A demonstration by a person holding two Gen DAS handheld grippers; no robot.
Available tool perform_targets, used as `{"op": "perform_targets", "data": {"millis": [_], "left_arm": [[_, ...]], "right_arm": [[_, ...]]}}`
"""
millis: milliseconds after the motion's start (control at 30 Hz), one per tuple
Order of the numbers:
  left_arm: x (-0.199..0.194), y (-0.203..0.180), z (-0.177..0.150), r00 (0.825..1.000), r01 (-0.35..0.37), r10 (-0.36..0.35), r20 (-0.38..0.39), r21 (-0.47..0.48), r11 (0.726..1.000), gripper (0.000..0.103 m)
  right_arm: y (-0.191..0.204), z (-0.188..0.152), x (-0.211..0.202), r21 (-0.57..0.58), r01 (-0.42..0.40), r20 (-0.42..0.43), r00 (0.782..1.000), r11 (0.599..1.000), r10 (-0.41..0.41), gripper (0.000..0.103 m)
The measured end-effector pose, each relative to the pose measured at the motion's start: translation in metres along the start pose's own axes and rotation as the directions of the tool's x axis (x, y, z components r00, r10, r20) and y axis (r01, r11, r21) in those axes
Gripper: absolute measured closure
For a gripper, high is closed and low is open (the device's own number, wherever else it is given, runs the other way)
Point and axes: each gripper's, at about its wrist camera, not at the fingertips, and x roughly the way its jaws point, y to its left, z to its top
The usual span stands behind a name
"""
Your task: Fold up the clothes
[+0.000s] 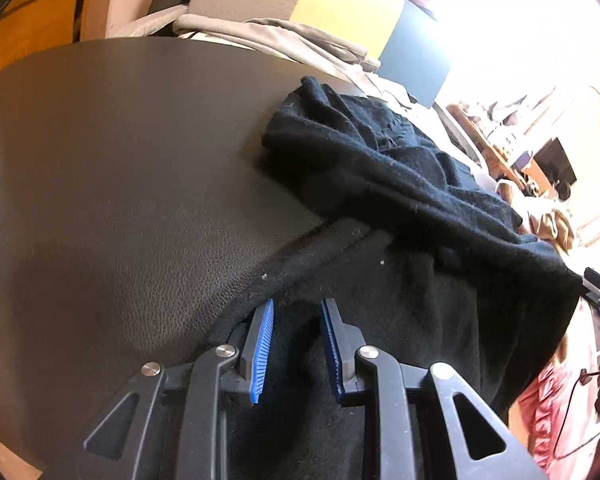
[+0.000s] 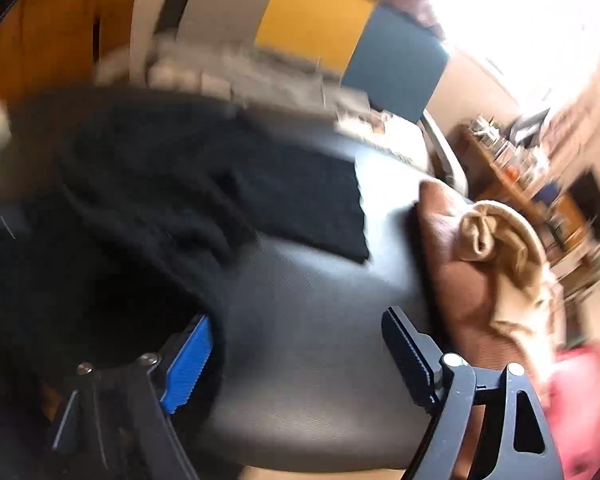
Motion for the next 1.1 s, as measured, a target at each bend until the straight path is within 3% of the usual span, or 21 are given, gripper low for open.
{"op": "perform_targets", "data": {"millis": [33, 100, 200, 267, 333, 400, 500, 667, 767, 833, 867, 1000, 1100], "left_arm": [[0.001, 0.0, 0.0, 1.0, -0.001, 0.001, 0.0, -0.004, 1.0, 0.078], [0.001, -0.004, -0.002, 1.0, -0.017, 0.017, 0.002, 0.016, 1.0, 0.078], [0.001, -0.007, -0.006, 0.999, -0.034, 0.033, 0.013, 0.041, 0.999, 0.078], [0.002, -0.008, -0.006, 0.999, -0.04, 0.039, 0.017, 0.039, 0.998, 0.078], [0.003, -0.01, -0.006, 0.999, -0.048, 0.047, 0.02, 0.034, 0.998, 0.078], [0.003, -0.011, -0.006, 0.998, -0.06, 0.059, 0.025, 0.042, 0.997, 0.078], [0.002, -0.012, -0.006, 0.998, -0.066, 0.064, 0.025, 0.053, 0.996, 0.078], [0.001, -0.005, -0.005, 0.999, -0.033, 0.032, 0.02, 0.031, 0.999, 0.078], [0.001, -0.004, -0.005, 0.999, -0.027, 0.027, 0.019, 0.031, 0.999, 0.078], [0.001, -0.004, -0.005, 0.999, -0.029, 0.029, 0.022, 0.034, 0.999, 0.078], [0.001, -0.005, -0.006, 0.999, -0.034, 0.033, 0.024, 0.038, 0.999, 0.078], [0.001, -0.009, -0.007, 0.998, -0.056, 0.055, 0.029, 0.057, 0.997, 0.078], [0.001, -0.009, -0.006, 0.998, -0.062, 0.06, 0.025, 0.057, 0.996, 0.078]], "right_arm": [[0.004, 0.004, -0.006, 0.013, -0.071, 0.029, 0.997, 0.997, 0.07, 0.019], [0.023, 0.012, -0.006, -0.058, -0.228, -0.008, 0.974, 0.972, 0.228, 0.004], [0.039, 0.005, -0.003, -0.183, -0.167, -0.088, 0.984, 0.969, 0.153, 0.013], [0.033, 0.008, -0.006, -0.094, -0.221, -0.06, 0.975, 0.971, 0.216, 0.018], [0.033, 0.014, -0.007, -0.026, -0.272, -0.029, 0.962, 0.962, 0.272, 0.032], [0.062, 0.03, 0.009, -0.058, -0.311, -0.011, 0.951, 0.949, 0.31, 0.045], [0.106, 0.053, 0.031, -0.107, -0.363, 0.004, 0.931, 0.926, 0.365, 0.045], [0.162, 0.075, 0.096, -0.218, -0.368, -0.121, 0.929, 0.904, 0.349, 0.045], [0.177, 0.072, 0.116, -0.227, -0.381, -0.194, 0.92, 0.896, 0.341, 0.046], [0.175, 0.07, 0.117, -0.201, -0.356, -0.167, 0.93, 0.912, 0.326, 0.073], [0.17, 0.069, 0.115, -0.175, -0.349, -0.146, 0.934, 0.921, 0.326, 0.097], [0.144, 0.064, 0.098, -0.049, -0.388, -0.078, 0.92, 0.92, 0.384, 0.097], [0.113, 0.057, 0.076, 0.077, -0.442, -0.003, 0.896, 0.894, 0.444, 0.097]]}}
